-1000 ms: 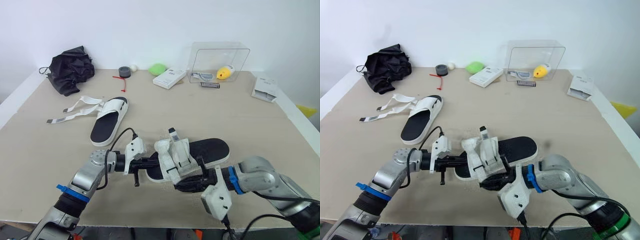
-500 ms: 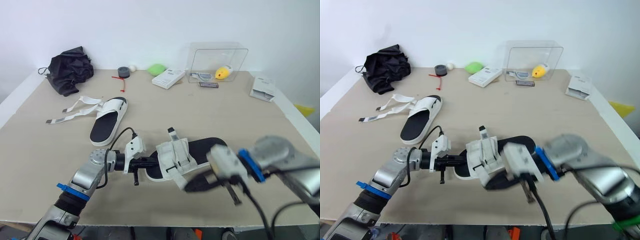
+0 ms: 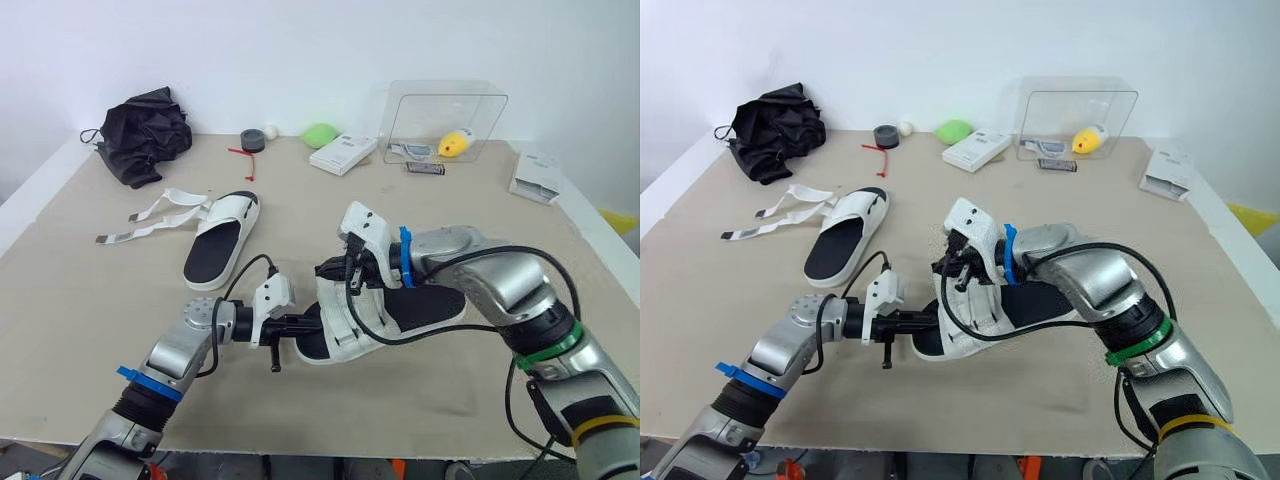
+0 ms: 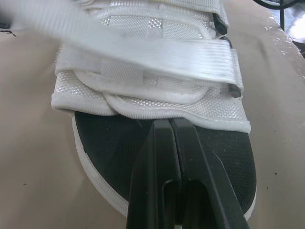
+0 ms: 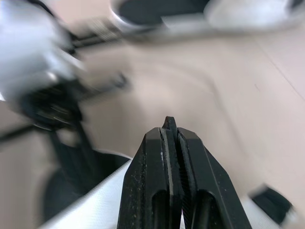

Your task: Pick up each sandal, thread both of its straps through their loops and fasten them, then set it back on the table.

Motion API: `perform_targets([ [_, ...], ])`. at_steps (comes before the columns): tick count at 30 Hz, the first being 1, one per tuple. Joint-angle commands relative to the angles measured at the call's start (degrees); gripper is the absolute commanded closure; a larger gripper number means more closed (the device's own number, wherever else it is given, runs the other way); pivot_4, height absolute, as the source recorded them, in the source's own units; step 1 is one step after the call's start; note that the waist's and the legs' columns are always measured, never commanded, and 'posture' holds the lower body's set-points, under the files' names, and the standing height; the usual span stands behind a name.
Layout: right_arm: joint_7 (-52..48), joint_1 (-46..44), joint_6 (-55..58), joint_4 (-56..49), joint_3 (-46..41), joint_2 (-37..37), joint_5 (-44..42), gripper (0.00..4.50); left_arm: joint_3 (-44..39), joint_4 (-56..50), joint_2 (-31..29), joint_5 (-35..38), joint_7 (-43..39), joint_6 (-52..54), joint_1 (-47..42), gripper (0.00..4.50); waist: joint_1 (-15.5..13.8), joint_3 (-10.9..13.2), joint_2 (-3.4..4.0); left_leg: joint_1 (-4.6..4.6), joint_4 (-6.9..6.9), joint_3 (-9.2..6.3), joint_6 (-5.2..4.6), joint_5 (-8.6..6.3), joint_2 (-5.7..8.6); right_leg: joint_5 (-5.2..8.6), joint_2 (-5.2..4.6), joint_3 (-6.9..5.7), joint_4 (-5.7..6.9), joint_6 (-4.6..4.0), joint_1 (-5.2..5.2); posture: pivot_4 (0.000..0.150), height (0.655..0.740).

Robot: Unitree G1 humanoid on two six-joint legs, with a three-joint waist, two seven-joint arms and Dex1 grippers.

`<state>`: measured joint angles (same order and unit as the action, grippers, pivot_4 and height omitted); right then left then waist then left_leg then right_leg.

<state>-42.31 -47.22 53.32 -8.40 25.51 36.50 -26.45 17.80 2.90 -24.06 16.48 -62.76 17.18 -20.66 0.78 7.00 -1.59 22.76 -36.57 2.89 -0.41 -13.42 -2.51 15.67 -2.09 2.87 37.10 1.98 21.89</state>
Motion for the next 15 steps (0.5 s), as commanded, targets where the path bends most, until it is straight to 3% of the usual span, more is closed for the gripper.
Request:
perform_targets([
  [1,-0.15,-1.45,-2.60,1.25,-1.20,0.36,4.34,4.43,4.06,4.62,-1.22,-4.37,0.76,2.82,3.42,4.50,0.00,0.00,0.00,0.00,0.00,-0.01,-0.02,0.01,-0.01,-0.01,0.03,0.00,0.00,0.01,0.00,0.150,0.7400],
  [9,-5.93,-4.33,-3.24,3.19,-6.63,-0.48,2.49,4.43,4.07,4.28,-1.73,-4.18,0.81,3.00,3.86,4.50,0.12,0.01,0.00,-0.01,-0.04,-0.02,-0.12,0.07,-0.06,-0.05,0.15,0.06,0.01,0.05,-0.01,0.150,0.7400],
  [15,-8.73,0.37,-4.27,2.28,2.43,1.75,9.21,4.43,3.96,4.58,-1.46,-4.12,1.02,2.99,3.52,4.50,0.17,0.00,0.00,-0.01,-0.03,-0.02,-0.12,0.07,-0.05,-0.04,0.14,0.06,0.00,0.04,-0.01,0.150,0.7400],
])
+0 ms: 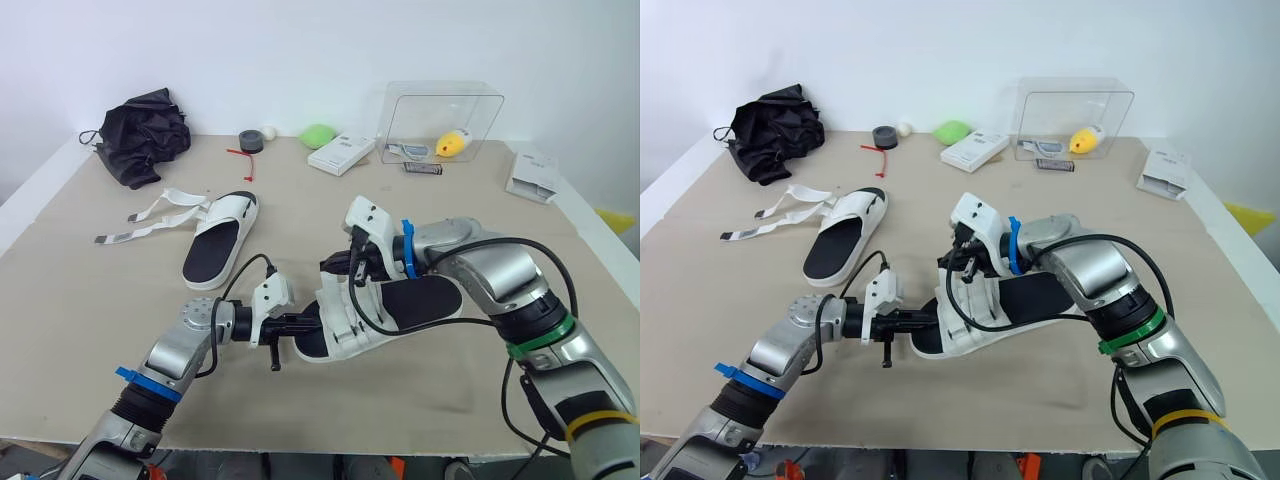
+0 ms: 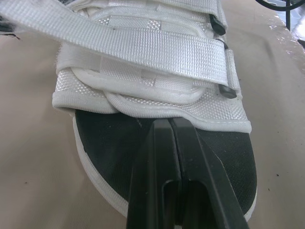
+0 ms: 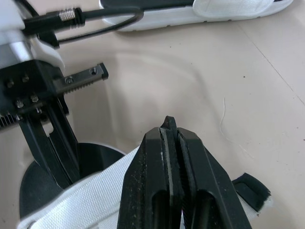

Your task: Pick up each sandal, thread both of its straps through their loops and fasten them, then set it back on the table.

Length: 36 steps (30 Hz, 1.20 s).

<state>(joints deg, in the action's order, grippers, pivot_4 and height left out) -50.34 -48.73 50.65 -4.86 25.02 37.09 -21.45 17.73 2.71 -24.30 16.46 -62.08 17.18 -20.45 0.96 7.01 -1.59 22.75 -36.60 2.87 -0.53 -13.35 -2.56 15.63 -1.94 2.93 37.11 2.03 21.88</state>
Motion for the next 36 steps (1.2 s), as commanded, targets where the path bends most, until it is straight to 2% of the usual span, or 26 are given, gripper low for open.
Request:
perform_targets([
  [1,-0.42,2.95,-2.04,-0.57,3.86,0.81,5.31,4.43,3.96,4.68,-1.24,-4.06,0.38,3.04,3.37,4.50,0.00,-0.03,-0.05,0.00,0.00,0.00,0.00,0.00,0.01,0.00,0.00,0.00,0.00,0.00,0.00,0.150,0.7400],
  [5,0.74,5.00,-4.06,3.54,5.54,-0.98,9.78,4.43,3.88,4.47,-1.27,-3.99,0.43,3.19,3.53,4.50,0.03,-0.13,0.06,-0.02,0.02,0.00,0.00,0.00,0.02,0.03,0.00,0.04,0.00,0.02,-0.03,0.150,0.7400],
  [7,2.41,5.73,-6.79,9.28,6.20,-2.65,12.97,4.43,3.79,4.34,-1.25,-3.90,0.60,3.29,3.63,4.50,0.09,-0.26,-0.11,-0.14,0.03,-0.01,0.00,-0.01,0.00,0.04,0.03,0.03,0.00,0.01,-0.12,0.150,0.7400],
  [9,2.70,6.02,-9.40,12.61,6.12,-3.26,15.06,3.70,3.70,4.23,-1.23,-3.83,0.80,3.34,3.70,4.50,0.14,-0.33,-0.21,-0.44,0.05,-0.01,0.01,-0.01,-0.04,0.08,0.06,0.02,-0.01,-0.06,-0.42,0.150,0.7400],
  [10,2.17,6.15,-10.21,13.12,5.94,-3.24,15.58,3.51,3.67,4.19,-1.26,-3.80,0.84,3.37,3.70,4.50,0.15,-0.36,-0.24,-0.59,0.05,-0.01,0.01,-0.01,-0.07,0.22,0.06,0.01,-0.01,-0.30,-0.50,0.150,0.7400],
  [13,-0.97,6.37,-9.56,12.28,4.96,-2.43,15.10,2.13,3.62,4.11,-1.40,-3.67,0.95,3.42,3.63,4.50,0.14,-0.52,-0.27,-0.77,0.05,-0.01,0.01,-0.01,-0.09,0.24,0.01,0.00,-0.01,-0.36,-0.48,0.150,0.7400],
  [16,-4.52,5.56,-4.67,9.95,0.78,-2.44,10.60,0.77,3.65,4.05,-1.48,-3.62,0.90,3.37,3.59,4.50,0.07,-0.60,-0.28,-0.73,0.11,-0.02,0.09,-0.05,-0.08,0.35,-0.05,-0.07,-0.01,-0.41,-0.49,0.150,0.7400],
  [19,-5.89,3.06,0.43,9.05,-6.36,-2.90,5.59,0.77,3.27,4.00,-1.08,-3.32,0.51,2.73,3.30,4.50,-0.05,-0.55,-0.18,-0.48,0.17,-0.08,0.15,-0.12,-0.04,0.30,-0.11,-0.11,-0.01,-0.19,-0.50,0.150,0.7400],
  [23,-9.31,-0.99,12.00,7.56,-21.02,-1.71,-7.55,0.77,1.45,1.37,0.33,-0.50,-0.62,1.89,2.66,4.50,-0.21,-0.18,0.15,-0.06,0.18,-0.27,0.15,-0.16,0.06,0.26,-0.39,-0.19,-0.03,-0.13,-0.20,0.150,0.7400],
  [25,-12.82,-0.08,16.35,4.64,-25.53,1.14,-13.57,0.77,0.29,-0.34,0.96,1.14,-0.99,2.09,2.14,4.50,-0.41,-0.04,0.31,0.32,0.14,-0.34,0.15,-0.16,0.13,0.23,-0.37,-0.23,-0.03,-0.07,0.12,0.150,0.7400],
  [30,-22.00,12.11,17.57,-6.61,-33.43,12.04,-23.63,0.77,-4.62,-6.55,2.11,8.49,-1.69,4.80,-0.74,4.50,-1.26,0.25,0.09,0.87,0.15,-0.73,0.01,-0.25,0.30,0.44,-0.22,-0.38,-0.08,0.07,0.41,0.150,0.7400],
  [36,-24.24,26.23,12.45,-14.06,-38.34,19.74,-25.16,0.77,-8.23,-14.72,0.04,14.43,-2.08,9.35,-2.43,4.50,-1.23,0.79,0.44,1.58,-0.14,-0.76,-0.03,-0.26,0.44,0.42,-0.11,-0.35,0.09,0.25,1.08,0.150,0.7400],
])
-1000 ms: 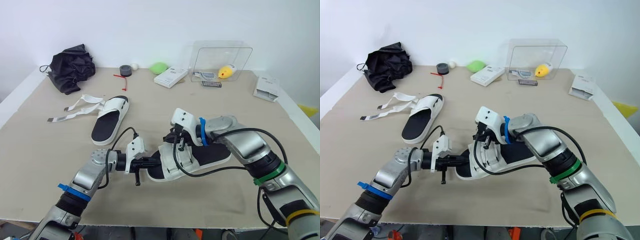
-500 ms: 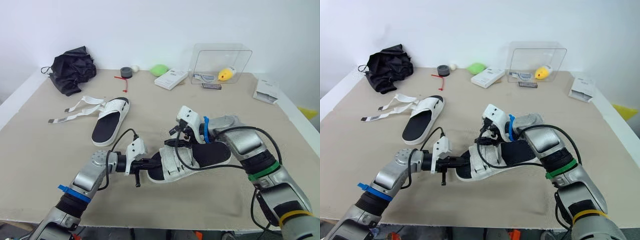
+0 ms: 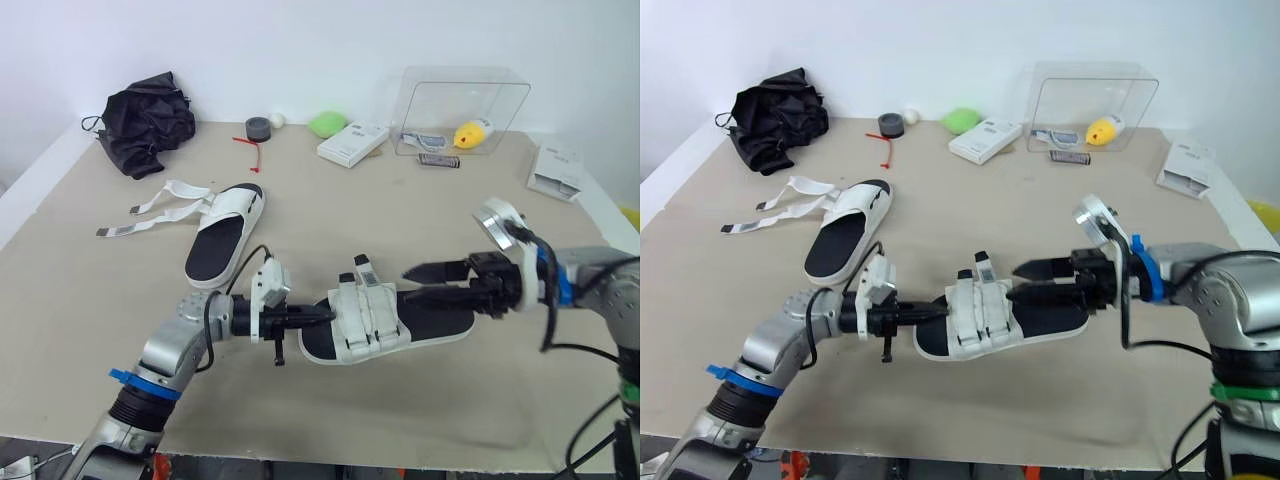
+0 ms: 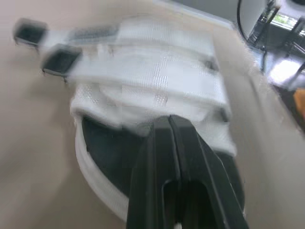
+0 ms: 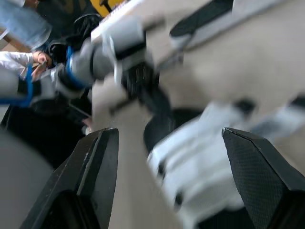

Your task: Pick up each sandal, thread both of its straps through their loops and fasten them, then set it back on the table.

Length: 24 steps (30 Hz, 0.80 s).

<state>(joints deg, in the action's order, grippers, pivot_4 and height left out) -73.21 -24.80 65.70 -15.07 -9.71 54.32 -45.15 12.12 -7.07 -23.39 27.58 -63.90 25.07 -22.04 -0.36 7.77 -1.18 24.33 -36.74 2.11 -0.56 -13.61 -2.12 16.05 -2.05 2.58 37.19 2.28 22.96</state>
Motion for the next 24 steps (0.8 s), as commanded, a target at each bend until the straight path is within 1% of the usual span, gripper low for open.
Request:
perform_targets([
  [1,-1.09,4.78,-4.22,-4.36,-3.50,3.78,-0.01,0.77,-3.42,-6.18,-1.59,4.26,-0.29,2.25,-1.07,4.50,0.13,0.06,0.07,-0.02,-0.02,0.04,0.00,0.00,0.01,-0.01,0.03,0.05,0.00,0.02,0.00,0.150,0.7400],
  [3,-0.14,9.99,-10.31,-5.03,-2.02,5.99,5.33,0.77,-4.86,-8.17,-3.33,5.60,-0.60,3.23,-1.36,4.50,0.04,0.14,0.03,-0.03,-0.06,0.03,0.02,0.01,0.02,-0.03,0.08,0.06,0.01,0.05,-0.02,0.150,0.7400],
  [5,-0.22,14.44,-13.52,-5.18,-1.14,7.64,7.66,0.77,-6.46,-9.52,-5.50,6.72,-0.99,3.79,-1.52,4.50,0.02,0.20,-0.05,-0.03,-0.12,-0.02,0.04,0.03,0.01,-0.04,0.16,0.03,0.01,0.05,-0.05,0.150,0.7400],
  [9,0.99,20.08,-18.62,-7.14,2.06,6.24,10.34,0.77,-10.32,-11.00,-10.28,9.14,-2.11,4.76,-0.58,4.50,0.14,0.51,0.00,-0.04,-0.28,0.01,0.10,0.06,-0.08,-0.10,0.30,0.11,0.05,0.07,-0.06,0.150,0.7400],
  [12,3.96,18.82,-22.35,-5.97,6.97,3.33,13.98,0.77,-12.45,-11.41,-12.79,9.12,-2.03,4.37,1.86,4.50,0.29,0.74,0.01,-0.03,-0.51,0.04,0.12,0.07,-0.30,-0.19,0.52,0.16,0.09,0.02,-0.07,0.150,0.7400],
  [15,5.56,15.04,-22.05,-4.28,8.57,0.10,13.34,0.77,-13.99,-13.09,-14.70,9.28,-1.92,4.00,5.82,4.50,0.60,1.01,-0.04,-0.03,-0.64,0.07,0.20,0.12,-0.51,-0.28,0.72,0.18,0.12,-0.06,-0.08,0.150,0.7400],
  [17,5.48,13.71,-21.35,-4.23,8.92,-0.54,12.57,0.77,-14.36,-14.04,-15.52,9.26,-1.95,3.58,7.80,4.50,0.62,1.15,-0.06,-0.03,-0.66,0.06,0.36,0.21,-0.54,-0.38,0.75,0.18,0.15,-0.11,-0.06,0.150,0.7400],
  [21,0.18,14.20,-19.64,-6.31,5.75,3.46,7.82,0.77,-15.37,-15.73,-16.48,8.77,-1.29,1.95,11.96,4.50,0.19,1.20,-0.13,-0.02,-0.66,0.04,0.52,0.30,-0.55,-0.44,0.73,0.14,0.18,-0.13,-0.06,0.150,0.7400],
  [24,-1.63,12.61,-19.38,-3.60,3.77,5.61,6.17,0.77,-15.85,-16.14,-16.67,8.67,-0.75,1.26,13.29,4.50,0.03,1.22,-0.18,-0.02,-0.69,0.06,0.51,0.30,-0.54,-0.46,0.69,0.16,0.18,-0.10,-0.06,0.150,0.7400],
])
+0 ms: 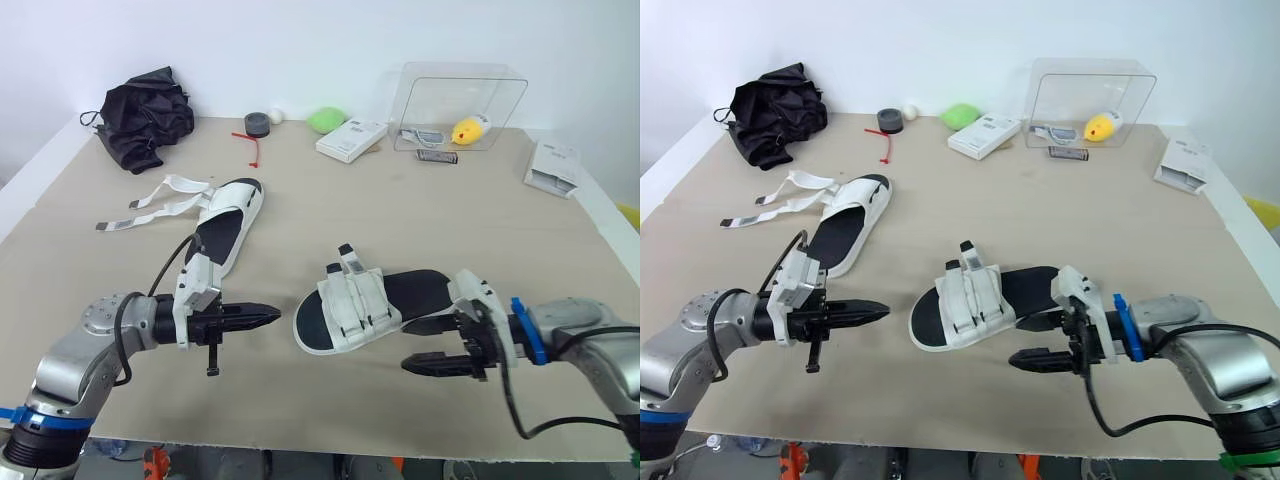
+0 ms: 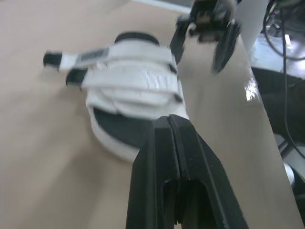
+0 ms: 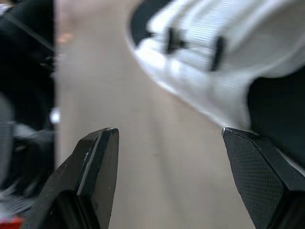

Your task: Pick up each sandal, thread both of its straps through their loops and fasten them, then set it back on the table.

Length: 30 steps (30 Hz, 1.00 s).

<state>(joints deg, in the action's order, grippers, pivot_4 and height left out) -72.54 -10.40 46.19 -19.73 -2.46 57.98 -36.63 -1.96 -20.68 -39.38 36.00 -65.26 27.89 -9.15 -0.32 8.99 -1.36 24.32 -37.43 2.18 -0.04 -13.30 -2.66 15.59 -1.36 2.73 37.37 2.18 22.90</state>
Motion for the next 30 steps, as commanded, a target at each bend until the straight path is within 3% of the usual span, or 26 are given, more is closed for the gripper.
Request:
perform_targets([
  [1,-2.17,-2.72,-0.29,2.32,-3.27,2.08,-1.89,0.77,-1.86,-2.56,-0.67,0.28,0.73,-1.67,0.55,4.50,-0.01,0.00,0.00,0.00,-0.02,0.03,0.00,0.00,-0.01,-0.03,0.01,0.03,0.00,0.01,0.00,0.150,0.7400],
  [12,-2.55,-7.49,-6.26,9.66,5.84,-1.34,5.16,0.77,-0.40,-2.00,-1.03,-0.93,0.09,-3.61,1.00,4.50,0.00,0.00,0.00,-0.03,-0.07,0.10,0.00,0.03,-0.08,-0.13,0.13,0.11,0.05,-0.05,0.04,0.150,0.7400],
  [17,-1.90,-11.22,-6.90,12.10,9.06,-6.28,6.45,0.77,-0.69,-1.71,0.40,-0.32,1.23,-3.87,1.22,4.50,0.32,0.00,-0.01,-0.07,-0.12,0.18,0.04,0.07,-0.11,-0.24,0.17,0.22,0.07,-0.03,0.05,0.150,0.7400],
  [24,-4.00,-10.07,-5.10,8.47,6.96,-5.69,3.97,0.77,-0.70,-0.31,0.45,-1.47,0.74,-5.78,1.29,4.50,0.13,0.00,-0.01,-0.08,-0.15,0.18,0.12,0.17,-0.09,-0.25,0.17,0.24,0.33,-0.03,0.12,0.150,0.7400],
  [30,-4.02,-14.43,-4.35,11.86,4.07,-4.58,2.79,0.77,-0.75,0.77,0.86,-2.14,1.62,-6.67,0.92,4.50,0.14,0.00,-0.01,-0.10,-0.21,0.28,0.12,0.17,-0.10,-0.25,0.17,0.36,0.47,-0.03,0.20,0.150,0.7400],
])
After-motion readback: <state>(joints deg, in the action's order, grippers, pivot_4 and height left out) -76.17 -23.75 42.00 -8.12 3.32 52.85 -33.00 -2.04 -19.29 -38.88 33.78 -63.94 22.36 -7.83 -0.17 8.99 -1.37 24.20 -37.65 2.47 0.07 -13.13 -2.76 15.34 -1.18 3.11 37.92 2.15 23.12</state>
